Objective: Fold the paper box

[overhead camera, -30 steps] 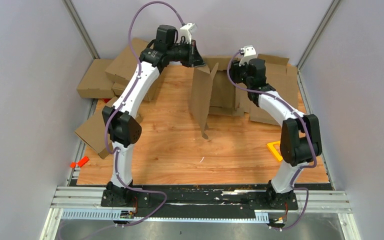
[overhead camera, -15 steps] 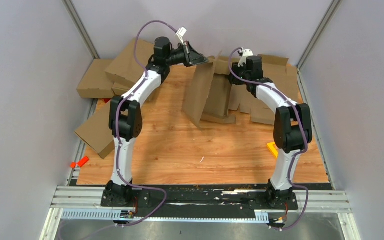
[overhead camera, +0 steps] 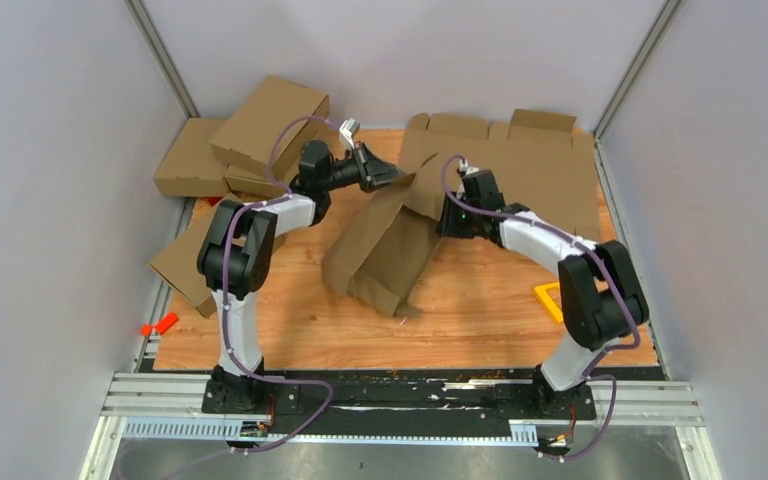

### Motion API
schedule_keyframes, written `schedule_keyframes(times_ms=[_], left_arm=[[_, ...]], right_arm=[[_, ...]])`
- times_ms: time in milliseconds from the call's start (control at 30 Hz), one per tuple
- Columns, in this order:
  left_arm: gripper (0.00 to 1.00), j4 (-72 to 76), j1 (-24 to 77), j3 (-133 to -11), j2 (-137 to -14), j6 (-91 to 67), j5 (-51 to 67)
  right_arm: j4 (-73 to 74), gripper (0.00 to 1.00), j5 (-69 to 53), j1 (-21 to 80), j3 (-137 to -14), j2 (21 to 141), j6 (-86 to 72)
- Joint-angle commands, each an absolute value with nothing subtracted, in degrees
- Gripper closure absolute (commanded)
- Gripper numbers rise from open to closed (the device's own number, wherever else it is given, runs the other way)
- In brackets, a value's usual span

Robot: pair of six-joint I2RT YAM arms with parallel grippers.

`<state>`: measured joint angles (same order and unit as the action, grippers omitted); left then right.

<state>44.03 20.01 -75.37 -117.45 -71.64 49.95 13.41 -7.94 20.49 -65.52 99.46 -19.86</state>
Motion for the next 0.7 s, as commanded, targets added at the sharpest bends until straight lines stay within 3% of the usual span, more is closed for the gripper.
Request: schedule_keyframes(times_ms=[0,200,500,667], left_arm=[[1.00,52.2,23.4,-65.8,-112.1,-77.1,57.1],[1.00,48.4,24.2,-58.9,-107.3,-74.3,57.8],[0.86,20.5,24.2,-67.1,-107.2,-56.4,58.5],[0.81,2.5,24.2,-75.1,-109.9,-44.4,57.2]], right_arm=[[6.7,0.67,-3.7,25.5,-56.6,90.0,-30.1],[8.0,0.51,-2.9,30.0,-48.6,81.9,-31.9],[11.9,0.17,-9.7,29.4,-42.4,73.9,-28.6],[15.1,0.12,-13.1,27.5,-41.6,72.3,-26.1]])
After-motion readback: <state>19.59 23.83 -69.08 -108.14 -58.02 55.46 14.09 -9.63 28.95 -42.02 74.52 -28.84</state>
